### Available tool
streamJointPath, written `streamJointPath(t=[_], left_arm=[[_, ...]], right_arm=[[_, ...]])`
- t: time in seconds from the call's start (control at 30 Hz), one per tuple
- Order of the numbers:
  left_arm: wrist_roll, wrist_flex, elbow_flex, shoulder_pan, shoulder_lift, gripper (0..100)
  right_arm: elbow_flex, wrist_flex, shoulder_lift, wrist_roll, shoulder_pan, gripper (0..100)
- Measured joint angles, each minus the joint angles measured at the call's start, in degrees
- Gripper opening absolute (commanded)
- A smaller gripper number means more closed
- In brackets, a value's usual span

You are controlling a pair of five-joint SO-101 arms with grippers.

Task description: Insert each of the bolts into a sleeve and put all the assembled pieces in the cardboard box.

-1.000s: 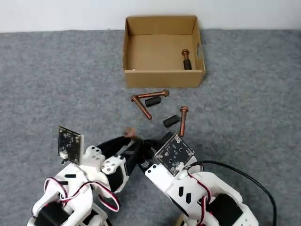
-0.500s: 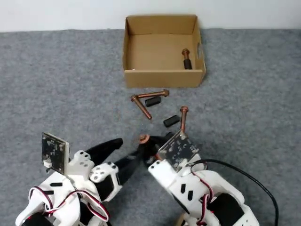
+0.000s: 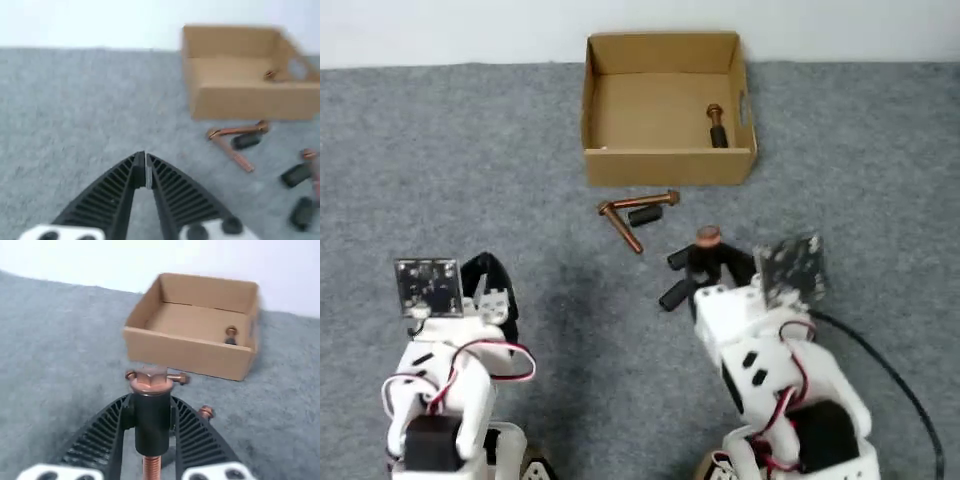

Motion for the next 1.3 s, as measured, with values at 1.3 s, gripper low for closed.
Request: streamJointPath(t=[1.3], left_arm=[[-4.75,-8.09,21.71,-1.49,0.53,1]], right_arm=[[-90.55,-29.45,126.07,-5.63,9.49,0.8]])
